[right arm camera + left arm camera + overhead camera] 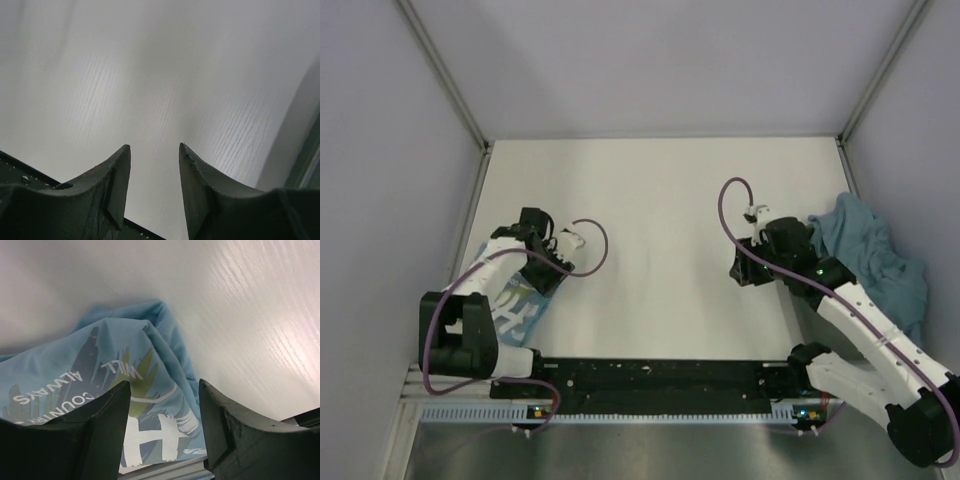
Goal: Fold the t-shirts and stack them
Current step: Put the neatly folded tshirt into the corner of the board with the left arm
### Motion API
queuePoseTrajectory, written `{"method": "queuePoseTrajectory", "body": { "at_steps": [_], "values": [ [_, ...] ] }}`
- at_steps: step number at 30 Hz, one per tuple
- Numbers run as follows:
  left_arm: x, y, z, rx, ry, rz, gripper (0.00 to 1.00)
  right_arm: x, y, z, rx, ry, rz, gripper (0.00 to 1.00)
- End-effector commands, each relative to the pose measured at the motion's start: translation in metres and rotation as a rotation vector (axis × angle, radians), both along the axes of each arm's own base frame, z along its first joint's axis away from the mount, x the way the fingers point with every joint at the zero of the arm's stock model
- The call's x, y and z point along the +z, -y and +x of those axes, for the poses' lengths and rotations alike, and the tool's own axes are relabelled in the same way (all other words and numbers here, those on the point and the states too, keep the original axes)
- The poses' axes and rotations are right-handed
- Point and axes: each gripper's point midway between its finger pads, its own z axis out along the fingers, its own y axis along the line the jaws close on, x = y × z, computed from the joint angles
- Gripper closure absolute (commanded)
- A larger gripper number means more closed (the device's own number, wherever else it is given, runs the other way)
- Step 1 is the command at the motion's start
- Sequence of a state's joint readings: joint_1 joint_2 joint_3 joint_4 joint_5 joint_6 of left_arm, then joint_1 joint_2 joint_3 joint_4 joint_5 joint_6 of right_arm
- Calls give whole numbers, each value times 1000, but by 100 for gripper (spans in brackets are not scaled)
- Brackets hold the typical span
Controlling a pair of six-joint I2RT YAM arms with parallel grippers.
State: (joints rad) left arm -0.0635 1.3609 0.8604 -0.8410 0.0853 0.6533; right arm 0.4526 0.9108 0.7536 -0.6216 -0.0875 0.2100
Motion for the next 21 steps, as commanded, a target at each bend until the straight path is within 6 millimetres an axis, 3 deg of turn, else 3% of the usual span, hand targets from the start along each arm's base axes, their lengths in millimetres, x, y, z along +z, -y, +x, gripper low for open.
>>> {"method": "queuePoseTrajectory", "body": {
  "at_steps": [1, 3, 6, 12, 14, 16, 17, 21],
  "values": [
    [-10, 7, 4, -42, 12, 63, 38, 9, 3, 5, -22, 36, 13, 56],
    [-13, 13, 14, -39, 32, 61, 39, 8, 2, 5, -21, 31, 12, 57],
    [-20, 7, 31, 15, 46, 108, 47, 8, 2, 5, -19, 31, 14, 57],
    [-41, 17, 33, 36, -39, 87, 56, 10, 3, 5, -25, 37, 12, 56],
    [-49, 19, 33, 45, -62, 80, 67, 9, 4, 5, -29, 36, 11, 56],
    [-54, 21, 40, 67, -65, 71, 94, 8, 4, 5, -29, 29, 7, 57],
    [-55, 22, 44, 86, -63, 67, 100, 8, 4, 6, -27, 31, 4, 56],
    [-52, 13, 75, 230, -3, 27, 100, 9, 4, 6, -27, 30, 0, 56]
  ]
}}
